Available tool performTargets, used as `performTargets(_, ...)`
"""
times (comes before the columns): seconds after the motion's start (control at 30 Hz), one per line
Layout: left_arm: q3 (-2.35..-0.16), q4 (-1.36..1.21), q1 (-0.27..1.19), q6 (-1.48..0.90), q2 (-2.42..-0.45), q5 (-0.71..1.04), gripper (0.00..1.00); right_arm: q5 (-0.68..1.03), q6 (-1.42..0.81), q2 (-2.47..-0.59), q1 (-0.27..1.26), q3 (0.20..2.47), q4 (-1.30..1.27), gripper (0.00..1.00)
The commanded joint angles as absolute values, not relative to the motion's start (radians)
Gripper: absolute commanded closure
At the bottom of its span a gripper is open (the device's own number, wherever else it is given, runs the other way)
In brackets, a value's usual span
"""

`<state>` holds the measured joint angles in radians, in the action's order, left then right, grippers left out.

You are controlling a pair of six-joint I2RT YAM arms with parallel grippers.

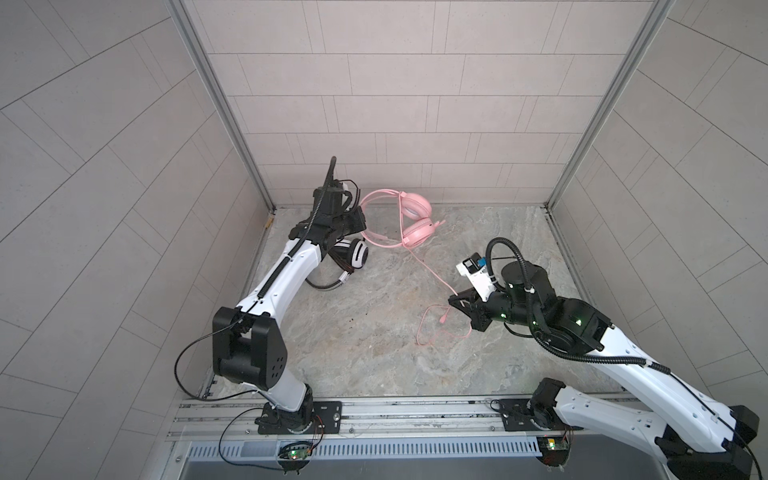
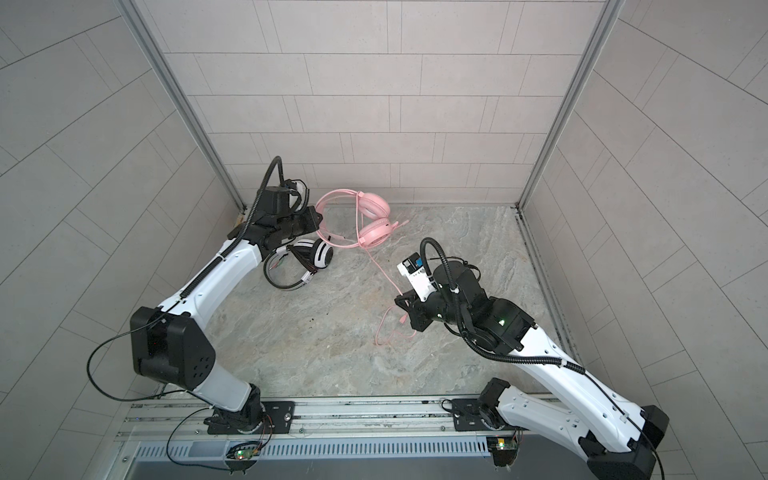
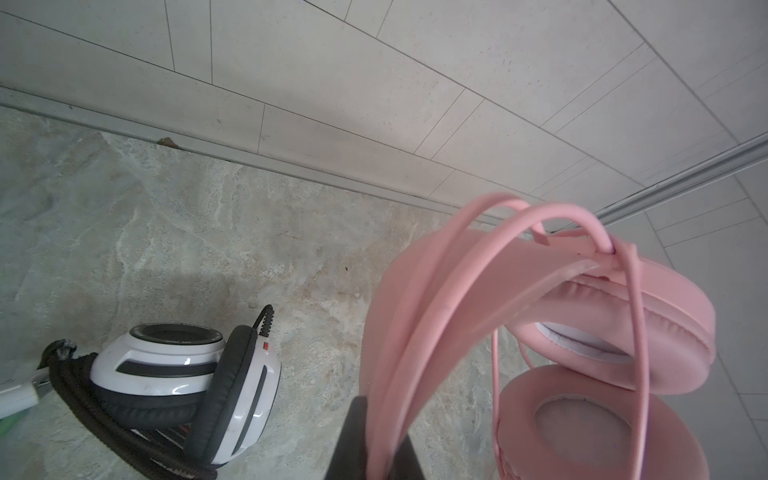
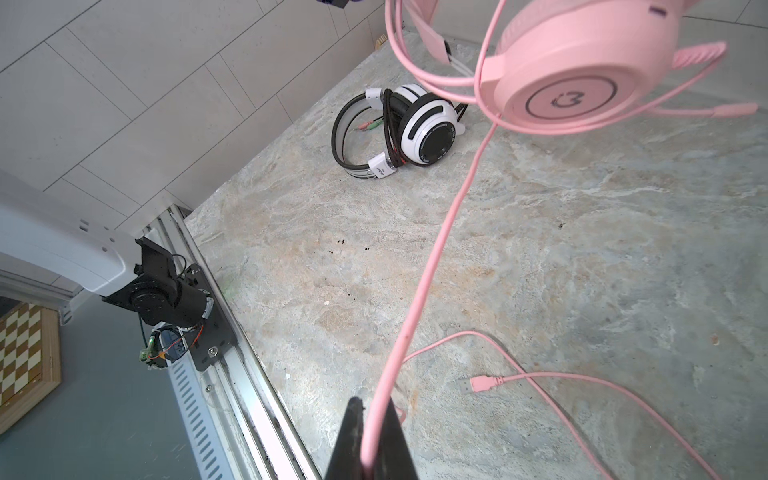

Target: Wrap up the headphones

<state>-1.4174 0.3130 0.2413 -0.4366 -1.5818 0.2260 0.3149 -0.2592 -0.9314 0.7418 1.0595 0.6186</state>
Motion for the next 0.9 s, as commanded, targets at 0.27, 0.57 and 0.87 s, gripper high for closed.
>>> performTargets(0.27,-1.541,0.417,0.438,-0.196,-1.543,0.035,1.0,0.374,-0.167,-1.074,0.756,1.296,0.665,1.0)
performTargets(0.57,-1.539,0.578,0.487,-0.066,-1.505,0.199,1.0,0.254,-0.079,-1.143,0.719,1.465,0.713,1.0)
performTargets(0.87,-1.447,0.635,0.49,0.07,-1.358,0.386,1.0,0.234,-0.029,-1.2,0.537,1.519,0.741,1.0)
